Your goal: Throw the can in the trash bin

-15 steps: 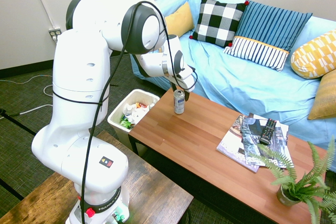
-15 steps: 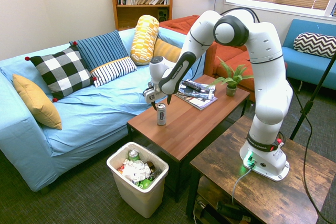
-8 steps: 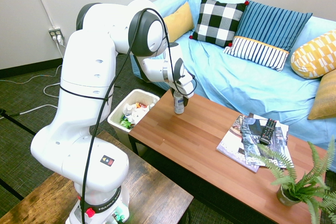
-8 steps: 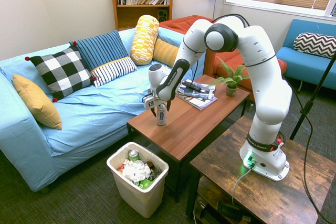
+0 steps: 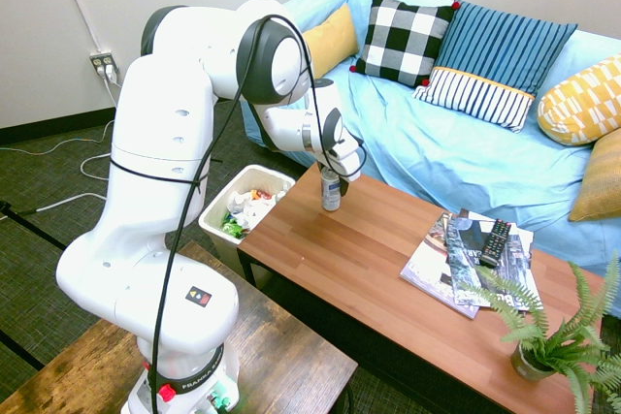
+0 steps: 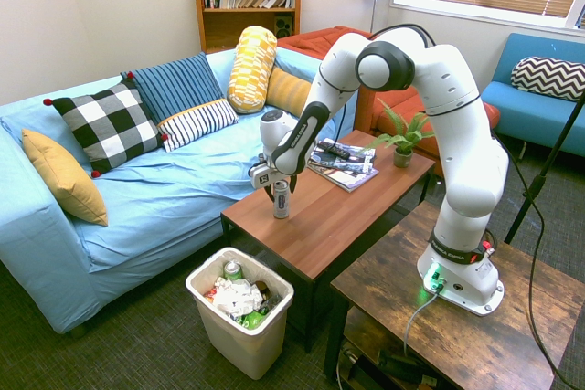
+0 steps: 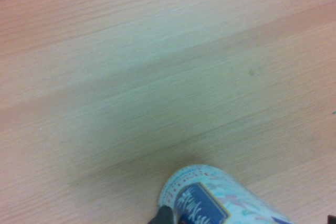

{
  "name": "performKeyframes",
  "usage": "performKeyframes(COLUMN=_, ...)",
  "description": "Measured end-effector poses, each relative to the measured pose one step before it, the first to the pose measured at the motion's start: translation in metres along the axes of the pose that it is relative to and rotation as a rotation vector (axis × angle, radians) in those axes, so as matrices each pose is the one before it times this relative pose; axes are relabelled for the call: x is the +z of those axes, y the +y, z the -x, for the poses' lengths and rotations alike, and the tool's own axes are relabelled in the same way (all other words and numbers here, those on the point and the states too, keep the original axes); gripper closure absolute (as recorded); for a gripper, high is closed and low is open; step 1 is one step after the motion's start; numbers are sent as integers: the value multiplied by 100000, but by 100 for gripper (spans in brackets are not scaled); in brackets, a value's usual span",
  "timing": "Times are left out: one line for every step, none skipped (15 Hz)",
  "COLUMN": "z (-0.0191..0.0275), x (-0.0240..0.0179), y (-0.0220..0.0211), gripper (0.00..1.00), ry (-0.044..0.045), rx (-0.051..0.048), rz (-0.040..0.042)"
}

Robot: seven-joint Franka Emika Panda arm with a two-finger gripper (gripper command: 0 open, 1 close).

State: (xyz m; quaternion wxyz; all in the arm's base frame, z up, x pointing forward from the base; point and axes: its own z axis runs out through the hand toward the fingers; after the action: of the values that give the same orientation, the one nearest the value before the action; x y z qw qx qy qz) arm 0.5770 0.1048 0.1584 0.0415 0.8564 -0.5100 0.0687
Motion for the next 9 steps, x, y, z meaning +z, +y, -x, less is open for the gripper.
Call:
performKeyframes(z=120, x=-85, y=-61, gripper=100, ry=-224, rx=-48, rz=-162)
performKeyframes(z=160, x=-76, y=-65, gripper=100, ry=-85, rx=-128, rz=-130)
performKeyframes(z=187, x=-63, y=-67, gripper=100, ry=12, rx=-306, rz=-99)
performKeyframes(z=236, x=-179, y=-114, gripper=100, ry=49, rx=-414, rz=-290)
performKeyframes(z=296, x=-425, y=-208, gripper=100, ry=143, rx=-566, rz=-684)
performKeyframes(z=629, x=-807, y=-415, gripper=100, ry=205, rx=-1198, rz=-1341)
performKeyframes(z=1263, x=-1548, y=-824, gripper=100, ry=296, rx=-2253, rz=-2244)
performKeyframes(z=1946, x=-1938, y=-1066, gripper=100, ry=287, rx=-3149, rz=-2064)
performKeyframes(z=2661, x=-2124, y=-1254, gripper=100, ry=354, rx=-3471, rz=-1682)
